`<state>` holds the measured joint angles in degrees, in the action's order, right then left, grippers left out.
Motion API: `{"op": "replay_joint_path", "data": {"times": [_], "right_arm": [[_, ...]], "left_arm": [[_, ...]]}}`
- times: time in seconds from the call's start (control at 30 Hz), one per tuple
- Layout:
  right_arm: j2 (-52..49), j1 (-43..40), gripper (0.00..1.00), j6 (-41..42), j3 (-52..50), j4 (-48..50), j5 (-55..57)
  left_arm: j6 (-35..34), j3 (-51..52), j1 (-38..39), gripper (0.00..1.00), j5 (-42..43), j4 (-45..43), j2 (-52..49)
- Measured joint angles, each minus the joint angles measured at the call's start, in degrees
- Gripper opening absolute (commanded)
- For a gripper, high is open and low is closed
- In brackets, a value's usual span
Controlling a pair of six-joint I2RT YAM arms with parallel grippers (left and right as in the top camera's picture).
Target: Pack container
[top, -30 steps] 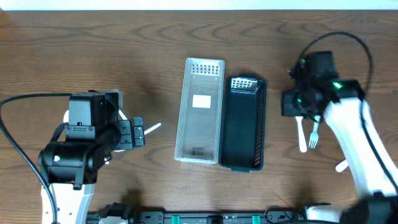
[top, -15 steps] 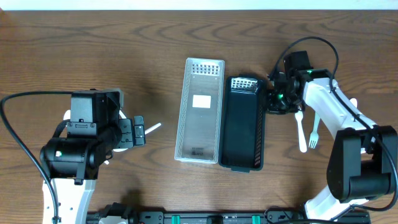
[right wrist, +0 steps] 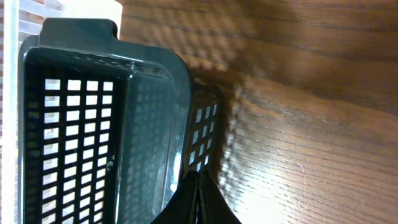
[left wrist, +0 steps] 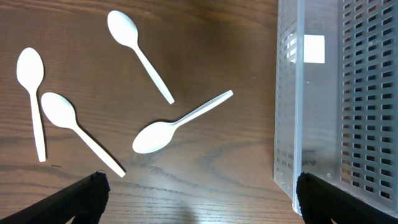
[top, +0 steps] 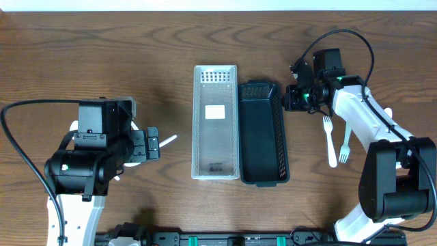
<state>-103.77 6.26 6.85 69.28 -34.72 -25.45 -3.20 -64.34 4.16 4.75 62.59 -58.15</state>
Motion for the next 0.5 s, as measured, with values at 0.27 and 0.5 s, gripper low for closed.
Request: {"op": "replay_joint_path", "data": {"times": [0.27, 0.5], "right_arm": [[1.2, -0.7, 0.2, 2.6, 1.0, -6.6, 12.6], [15.0, -1.1, 0.04, -0.3, 6.8, -21.7, 18.1]], "left_arm": [[0.0, 0.0, 0.0, 0.98, 0.0, 0.0, -0.3], [0.0, 0.0, 0.0, 0.98, 0.0, 0.0, -0.3]]}}
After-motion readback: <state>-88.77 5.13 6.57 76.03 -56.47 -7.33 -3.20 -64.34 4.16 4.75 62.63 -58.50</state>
